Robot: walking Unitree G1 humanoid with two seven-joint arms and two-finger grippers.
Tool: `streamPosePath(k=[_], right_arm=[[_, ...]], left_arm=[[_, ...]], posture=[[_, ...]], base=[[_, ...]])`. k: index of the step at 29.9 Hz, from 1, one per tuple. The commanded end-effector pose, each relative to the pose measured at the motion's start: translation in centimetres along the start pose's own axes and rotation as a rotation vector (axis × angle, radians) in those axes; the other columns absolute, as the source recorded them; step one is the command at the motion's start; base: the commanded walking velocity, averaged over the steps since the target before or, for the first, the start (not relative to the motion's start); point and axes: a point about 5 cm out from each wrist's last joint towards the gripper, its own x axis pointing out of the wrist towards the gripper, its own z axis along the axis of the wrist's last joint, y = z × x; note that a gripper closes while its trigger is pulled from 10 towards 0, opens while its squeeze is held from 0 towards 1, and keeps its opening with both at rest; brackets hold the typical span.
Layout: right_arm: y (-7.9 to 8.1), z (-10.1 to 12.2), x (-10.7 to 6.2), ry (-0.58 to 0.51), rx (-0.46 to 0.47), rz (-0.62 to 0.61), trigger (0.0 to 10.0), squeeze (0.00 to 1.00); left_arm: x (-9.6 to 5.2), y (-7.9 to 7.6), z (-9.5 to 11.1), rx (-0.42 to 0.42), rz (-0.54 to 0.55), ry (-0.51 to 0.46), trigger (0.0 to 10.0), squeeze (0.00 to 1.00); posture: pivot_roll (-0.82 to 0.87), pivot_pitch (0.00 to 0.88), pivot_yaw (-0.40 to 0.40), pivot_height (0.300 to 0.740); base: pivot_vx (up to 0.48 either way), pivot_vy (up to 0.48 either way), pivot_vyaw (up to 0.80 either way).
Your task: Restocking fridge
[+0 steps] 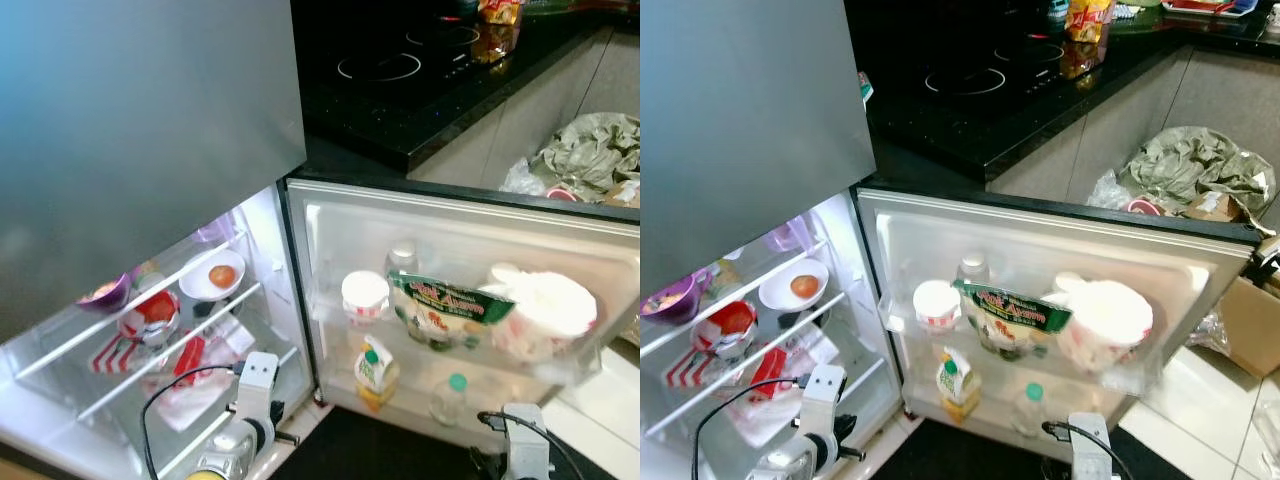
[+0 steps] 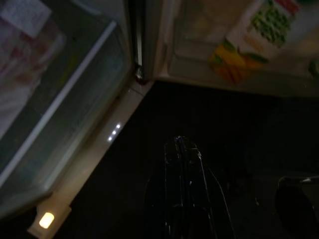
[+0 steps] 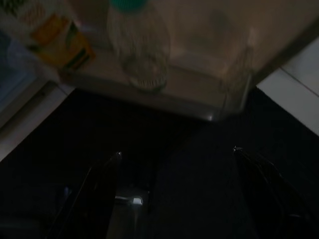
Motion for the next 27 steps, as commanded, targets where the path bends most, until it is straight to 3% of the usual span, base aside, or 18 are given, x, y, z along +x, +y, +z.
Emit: streamPosePath(k=[1, 9, 17, 27], right_arm=[[0.17, -0.55, -0.13, 0.014, 0.011, 0.0, 10.0, 0.0], [0.17, -0.61, -0.15, 0.016, 0.01, 0.001, 10.0, 0.0], [0.02, -0.45, -0.15, 0.013, 0.009, 0.001, 10.0, 0.0], [-0.21, -0.37, -0.15, 0.014, 0.009, -0.001, 10.0, 0.0]], left_arm=[[-0.06, -0.19, -0.61, -0.01, 0.0, 0.022, 10.0, 0.0], [-0.11, -0.08, -0.69, -0.012, 0.002, 0.025, 10.0, 0.0], [-0.15, 0.06, -1.01, -0.016, 0.007, 0.058, 10.0, 0.0], [-0.27, 0.45, -1.2, -0.003, 0.038, 0.066, 10.0, 0.0]], posture=[[-0.17, 0.062, 0.058, 0.74], [-0.17, 0.061, 0.057, 0.74], [-0.17, 0.065, 0.054, 0.74], [-0.17, 0.067, 0.053, 0.74]], base=[[-0.48, 0.0, 0.0], [-0.42, 0.0, 0.0], [0.0, 0.0, 0.0], [0.0, -0.48, 0.0]])
